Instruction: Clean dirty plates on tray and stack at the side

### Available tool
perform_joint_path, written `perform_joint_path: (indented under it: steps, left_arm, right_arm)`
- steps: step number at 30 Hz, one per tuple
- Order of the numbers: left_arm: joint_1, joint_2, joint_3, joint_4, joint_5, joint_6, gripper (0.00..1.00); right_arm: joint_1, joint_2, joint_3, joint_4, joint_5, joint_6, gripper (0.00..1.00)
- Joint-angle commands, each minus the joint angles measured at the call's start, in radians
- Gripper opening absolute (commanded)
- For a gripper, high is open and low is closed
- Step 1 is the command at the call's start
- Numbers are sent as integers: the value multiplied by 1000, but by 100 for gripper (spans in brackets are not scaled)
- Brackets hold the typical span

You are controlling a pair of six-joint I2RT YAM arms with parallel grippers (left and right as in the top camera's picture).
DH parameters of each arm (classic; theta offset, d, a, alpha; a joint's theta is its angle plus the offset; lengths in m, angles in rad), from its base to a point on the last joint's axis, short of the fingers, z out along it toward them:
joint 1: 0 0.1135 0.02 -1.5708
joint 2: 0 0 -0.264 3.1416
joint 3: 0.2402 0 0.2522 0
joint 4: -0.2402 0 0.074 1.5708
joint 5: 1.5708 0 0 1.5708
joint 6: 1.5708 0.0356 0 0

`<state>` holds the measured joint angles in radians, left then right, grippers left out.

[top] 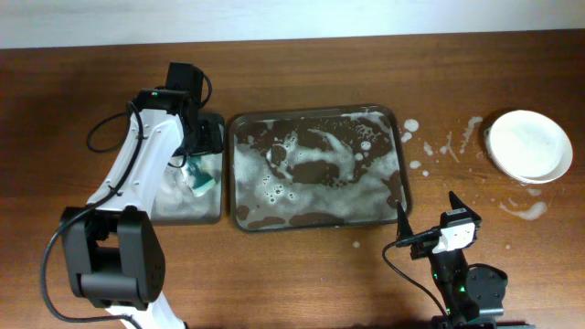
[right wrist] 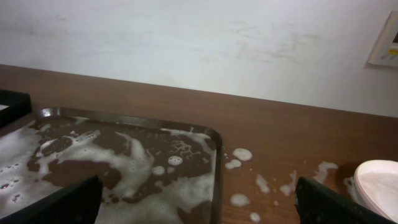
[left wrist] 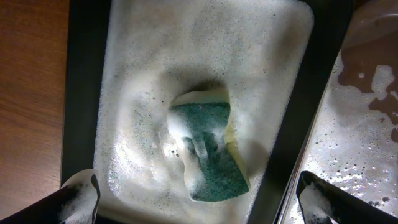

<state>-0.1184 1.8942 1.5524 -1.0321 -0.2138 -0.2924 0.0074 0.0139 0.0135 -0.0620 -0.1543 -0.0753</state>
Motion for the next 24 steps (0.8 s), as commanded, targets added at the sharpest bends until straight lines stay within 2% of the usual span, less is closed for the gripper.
perform_joint_path:
  steps: [1,5,9,14,18,22,24]
  left_arm:
    - [-3,-14,13,3,-16,2,99]
    - [-3,-99,-13,140,-14,2,99]
    - [-3,-273,-122,297,-14,9,99]
    - [-3,-558,-394,555,20,152,99]
    - [-3,-825,-684,787,134,355,99]
    - [12,-1045,-901,905,148,373,99]
    - [26,-1185,-1002,916,149,373,99]
  right_arm:
    - [8,-8,-8,-2,9,4,98]
    - [8,-8,-8,-2,9,4,98]
    - [8,-8,-8,-2,9,4,98]
    - [8,-8,-8,-2,9,4,98]
    - [8,-8,-8,-2,9,4,98]
    - [8,-8,-8,-2,9,4,98]
    - [8,-8,-8,-2,9,4,98]
